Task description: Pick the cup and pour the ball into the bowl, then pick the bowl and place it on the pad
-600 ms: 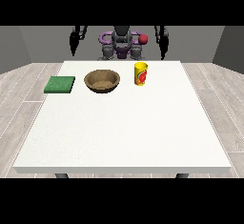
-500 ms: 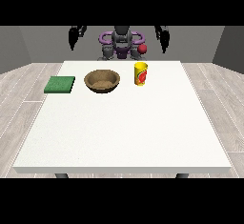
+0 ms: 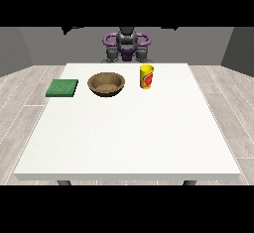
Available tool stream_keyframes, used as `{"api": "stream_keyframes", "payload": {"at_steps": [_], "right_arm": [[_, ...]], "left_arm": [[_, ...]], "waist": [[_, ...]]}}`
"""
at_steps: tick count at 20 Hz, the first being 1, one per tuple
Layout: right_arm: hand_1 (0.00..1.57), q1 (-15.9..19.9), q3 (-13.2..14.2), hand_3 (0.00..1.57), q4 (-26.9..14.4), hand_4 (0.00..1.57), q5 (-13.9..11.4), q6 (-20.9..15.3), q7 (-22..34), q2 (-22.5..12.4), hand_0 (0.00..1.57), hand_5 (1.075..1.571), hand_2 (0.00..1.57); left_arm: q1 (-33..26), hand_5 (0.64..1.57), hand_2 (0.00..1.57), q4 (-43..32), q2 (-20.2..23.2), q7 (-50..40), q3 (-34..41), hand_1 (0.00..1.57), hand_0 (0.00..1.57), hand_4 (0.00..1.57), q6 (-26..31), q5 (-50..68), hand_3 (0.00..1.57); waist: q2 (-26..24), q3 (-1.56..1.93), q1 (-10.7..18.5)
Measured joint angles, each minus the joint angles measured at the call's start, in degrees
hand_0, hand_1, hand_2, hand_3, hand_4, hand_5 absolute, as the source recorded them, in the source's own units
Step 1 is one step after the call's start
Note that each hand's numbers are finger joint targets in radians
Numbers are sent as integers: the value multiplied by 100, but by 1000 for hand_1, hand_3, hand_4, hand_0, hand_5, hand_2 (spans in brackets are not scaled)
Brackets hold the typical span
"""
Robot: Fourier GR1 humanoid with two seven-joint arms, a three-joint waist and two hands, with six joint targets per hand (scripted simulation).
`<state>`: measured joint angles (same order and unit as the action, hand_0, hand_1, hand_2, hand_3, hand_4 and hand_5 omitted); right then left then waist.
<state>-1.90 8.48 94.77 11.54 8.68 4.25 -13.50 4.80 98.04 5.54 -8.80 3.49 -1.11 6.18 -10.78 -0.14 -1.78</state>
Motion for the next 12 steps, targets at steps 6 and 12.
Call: {"api": "stream_keyframes", "payload": {"at_steps": [6,12], "right_arm": [[0,70,342,0,176,0,287,249,-149,-61,0,1570,0],[0,357,364,0,-153,0,155,353,-684,28,0,1570,0]], "left_arm": [[78,1541,0,-2,160,369,396,0,0,0,223,297,0],[408,1527,0,-520,112,1167,498,0,0,0,260,187,0]], "waist": [[515,11,-14],[1168,13,-55]]}}
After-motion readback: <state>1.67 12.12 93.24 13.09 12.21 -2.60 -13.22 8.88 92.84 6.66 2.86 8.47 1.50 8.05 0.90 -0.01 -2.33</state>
